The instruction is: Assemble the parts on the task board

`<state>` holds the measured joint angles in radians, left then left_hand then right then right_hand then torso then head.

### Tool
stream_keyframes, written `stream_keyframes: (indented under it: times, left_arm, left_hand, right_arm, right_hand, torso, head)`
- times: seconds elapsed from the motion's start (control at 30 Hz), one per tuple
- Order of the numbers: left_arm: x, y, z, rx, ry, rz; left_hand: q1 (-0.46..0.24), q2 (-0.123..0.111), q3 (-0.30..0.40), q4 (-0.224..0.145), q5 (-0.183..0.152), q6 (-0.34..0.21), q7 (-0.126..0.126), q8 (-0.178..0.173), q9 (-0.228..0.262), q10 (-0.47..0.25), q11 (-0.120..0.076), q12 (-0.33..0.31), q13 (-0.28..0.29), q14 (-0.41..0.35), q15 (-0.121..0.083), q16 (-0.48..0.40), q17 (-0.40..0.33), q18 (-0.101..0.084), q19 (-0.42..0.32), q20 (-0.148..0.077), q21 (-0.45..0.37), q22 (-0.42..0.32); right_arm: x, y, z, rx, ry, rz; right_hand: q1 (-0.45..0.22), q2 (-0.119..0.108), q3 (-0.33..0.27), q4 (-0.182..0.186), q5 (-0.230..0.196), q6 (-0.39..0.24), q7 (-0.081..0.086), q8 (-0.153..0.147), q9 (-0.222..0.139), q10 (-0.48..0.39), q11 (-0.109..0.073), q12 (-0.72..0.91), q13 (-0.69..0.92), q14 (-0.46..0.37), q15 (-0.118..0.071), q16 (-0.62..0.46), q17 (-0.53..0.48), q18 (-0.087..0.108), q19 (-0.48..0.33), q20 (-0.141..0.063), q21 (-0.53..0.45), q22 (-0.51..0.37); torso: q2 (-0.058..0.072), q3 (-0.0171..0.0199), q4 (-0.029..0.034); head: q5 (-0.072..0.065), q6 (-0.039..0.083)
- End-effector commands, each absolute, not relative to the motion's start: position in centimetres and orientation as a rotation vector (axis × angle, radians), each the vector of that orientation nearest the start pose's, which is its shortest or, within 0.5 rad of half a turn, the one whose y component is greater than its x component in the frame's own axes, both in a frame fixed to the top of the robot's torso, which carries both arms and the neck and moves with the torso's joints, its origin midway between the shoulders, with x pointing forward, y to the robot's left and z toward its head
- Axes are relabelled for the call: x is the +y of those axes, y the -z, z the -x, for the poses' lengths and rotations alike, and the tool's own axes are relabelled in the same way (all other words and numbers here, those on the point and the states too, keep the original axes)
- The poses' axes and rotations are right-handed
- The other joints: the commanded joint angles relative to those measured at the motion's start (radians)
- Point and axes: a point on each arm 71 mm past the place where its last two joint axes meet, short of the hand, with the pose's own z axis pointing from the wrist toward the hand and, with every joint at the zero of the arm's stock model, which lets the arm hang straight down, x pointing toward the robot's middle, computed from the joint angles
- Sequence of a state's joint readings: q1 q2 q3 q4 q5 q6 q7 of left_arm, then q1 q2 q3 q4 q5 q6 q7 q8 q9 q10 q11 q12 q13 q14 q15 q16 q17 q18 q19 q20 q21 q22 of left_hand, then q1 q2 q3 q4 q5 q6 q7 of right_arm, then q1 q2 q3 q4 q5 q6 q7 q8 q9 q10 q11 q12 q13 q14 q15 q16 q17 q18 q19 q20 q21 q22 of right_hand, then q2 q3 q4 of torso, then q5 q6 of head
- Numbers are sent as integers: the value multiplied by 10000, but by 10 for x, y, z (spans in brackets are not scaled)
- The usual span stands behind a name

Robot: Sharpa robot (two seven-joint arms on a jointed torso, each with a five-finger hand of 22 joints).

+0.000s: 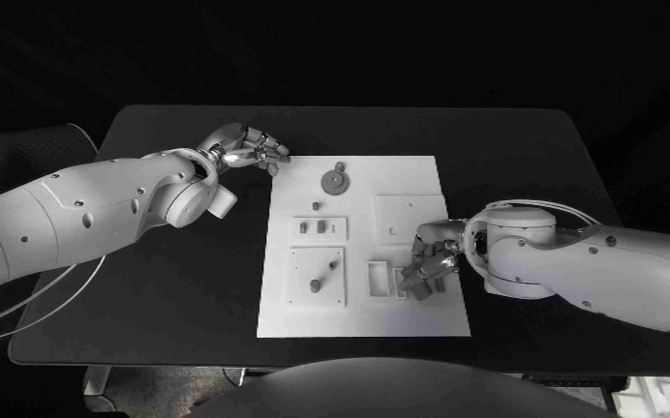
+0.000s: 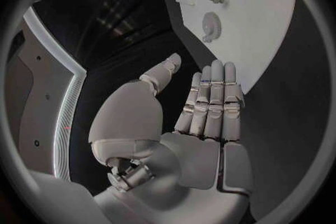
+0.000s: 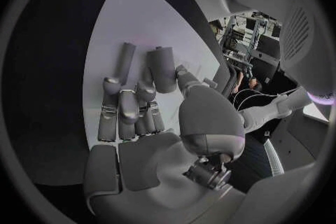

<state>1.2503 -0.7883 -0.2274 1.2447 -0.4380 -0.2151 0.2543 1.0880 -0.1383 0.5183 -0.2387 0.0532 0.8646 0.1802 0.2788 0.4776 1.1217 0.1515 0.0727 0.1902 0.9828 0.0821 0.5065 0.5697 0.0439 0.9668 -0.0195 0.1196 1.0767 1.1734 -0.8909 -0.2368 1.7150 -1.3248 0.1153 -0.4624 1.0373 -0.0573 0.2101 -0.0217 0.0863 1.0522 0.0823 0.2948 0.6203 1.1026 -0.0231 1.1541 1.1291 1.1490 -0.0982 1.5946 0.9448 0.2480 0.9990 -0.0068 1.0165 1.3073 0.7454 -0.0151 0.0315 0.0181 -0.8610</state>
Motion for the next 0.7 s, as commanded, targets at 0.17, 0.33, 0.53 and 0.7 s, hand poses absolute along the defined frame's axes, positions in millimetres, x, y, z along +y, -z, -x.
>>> stream_keyframes:
  times: [0.17,0.33,0.53,0.7]
  left_arm:
    - [261,237,-516,17763,11150,7036]
    - [261,237,-516,17782,11125,7055]
    - [261,237,-516,17822,11126,7062]
    - [261,237,-516,17853,11113,7068]
  left_hand:
    - [-30,19,7,46,-11,-62,7,10,-20,-106,-4,-58,-24,31,27,-79,36,73,-24,48,-61,16]
    - [-25,13,10,50,-11,-65,9,10,-22,-133,7,-62,-34,19,33,-102,51,70,-36,53,-72,19]
    - [-23,10,11,55,-11,-66,9,10,-23,-153,16,-63,-41,13,38,-119,65,69,-43,56,-79,22]
    - [-22,12,13,60,-11,-67,10,11,-24,-170,22,-64,-47,12,40,-130,76,69,-45,59,-83,25]
  right_arm:
    - [-201,289,-392,24629,-4227,459]
    - [-203,285,-394,24789,-4680,-392]
    - [-206,275,-400,25076,-5044,-1445]
    - [-205,267,-405,25648,-5595,-2756]
  right_hand:
    - [-300,758,2779,-2573,82,303,-29,-108,-140,143,-98,89,-179,116,116,-45,29,138,170,101,-96,107]
    - [-596,564,3752,-2624,36,397,-64,-80,-122,189,-92,132,-244,172,130,-45,26,138,283,118,-53,142]
    - [-659,566,3844,-2643,32,415,-73,-65,-108,198,-99,143,-254,194,130,-43,42,138,297,112,-41,150]
    - [-685,578,3880,-2649,30,425,-76,-57,-101,202,-103,149,-258,200,129,-41,48,138,300,109,-37,154]
  torso:
    - [2,5,-4]
    - [2,4,1]
    - [0,-10,3]
    - [1,-12,-1]
  head:
    - [7,2]
    - [4,5]
    - [-1,15]
    - [1,11]
